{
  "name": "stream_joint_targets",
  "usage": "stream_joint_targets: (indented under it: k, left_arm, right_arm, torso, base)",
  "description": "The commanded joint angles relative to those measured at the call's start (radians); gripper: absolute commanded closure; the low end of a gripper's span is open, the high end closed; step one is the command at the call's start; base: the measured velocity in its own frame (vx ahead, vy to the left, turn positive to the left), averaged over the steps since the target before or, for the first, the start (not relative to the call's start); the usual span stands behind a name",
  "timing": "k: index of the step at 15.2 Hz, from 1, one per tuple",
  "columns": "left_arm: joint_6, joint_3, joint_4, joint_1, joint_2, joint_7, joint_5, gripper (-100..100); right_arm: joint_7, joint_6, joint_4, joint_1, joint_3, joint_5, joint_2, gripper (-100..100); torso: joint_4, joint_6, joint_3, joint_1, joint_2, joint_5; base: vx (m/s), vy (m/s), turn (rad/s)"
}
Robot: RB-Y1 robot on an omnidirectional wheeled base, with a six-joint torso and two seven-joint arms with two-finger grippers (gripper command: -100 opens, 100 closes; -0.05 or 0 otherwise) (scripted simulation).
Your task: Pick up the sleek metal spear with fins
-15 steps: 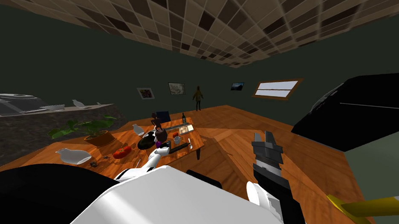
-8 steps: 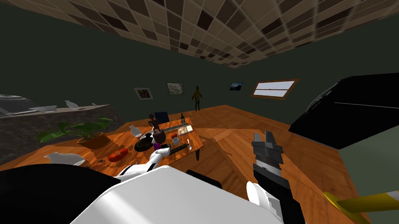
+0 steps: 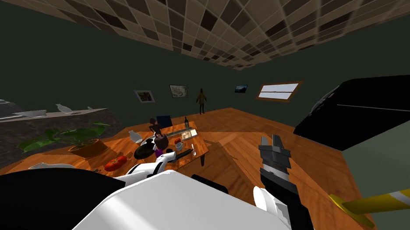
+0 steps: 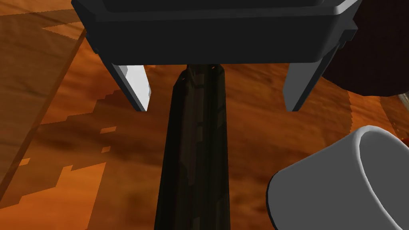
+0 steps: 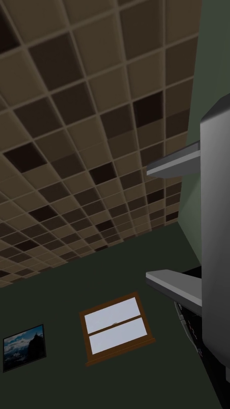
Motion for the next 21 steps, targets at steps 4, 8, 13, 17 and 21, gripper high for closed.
stream_joint_targets:
  k: [4, 8, 13, 17, 21]
  left_arm:
    - [0.035, 0.011, 0.019, -0.012, -0.006, 0.014, -0.009, -100]
    - [-0.029, -0.004, 0.045, 0.014, -0.034, 0.015, -0.009, -100]
    - [-0.048, -0.008, 0.069, 0.011, -0.036, 0.013, -0.003, -100]
    - [-0.057, -0.009, 0.078, 0.01, -0.037, 0.009, -0.001, 100]
    - [-0.02, -0.002, 0.043, 0.01, -0.03, 0.015, -0.008, 100]
  right_arm:
    - [0.0, 0.0, 0.0, 0.0, 0.0, 0.0, 0.0, 0]
    - [0.0, 0.0, 0.0, 0.0, 0.0, 0.0, 0.0, 0]
    - [0.0, 0.0, 0.0, 0.0, 0.0, 0.0, 0.0, 0]
    - [0.0, 0.0, 0.0, 0.0, 0.0, 0.0, 0.0, 0]
    - [0.0, 0.0, 0.0, 0.0, 0.0, 0.0, 0.0, 0]
  torso:
    - [0.0, 0.0, 0.0, 0.001, 0.0, 0.0]
    - [-0.001, 0.0, -0.001, 0.002, -0.002, 0.001]
    - [0.0, 0.0, -0.001, 0.001, -0.001, 0.0]
    - [0.001, 0.0, 0.001, 0.0, 0.002, -0.001]
    - [0.002, 0.0, 0.003, -0.003, 0.005, -0.001]
  base:
    - [0.032, 0.022, -0.027]
    - [0.077, 0.047, 0.038]
    - [0.046, 0.031, 0.013]
    - [0.003, 0.002, 0.0]
    - [-0.031, -0.024, -0.02]
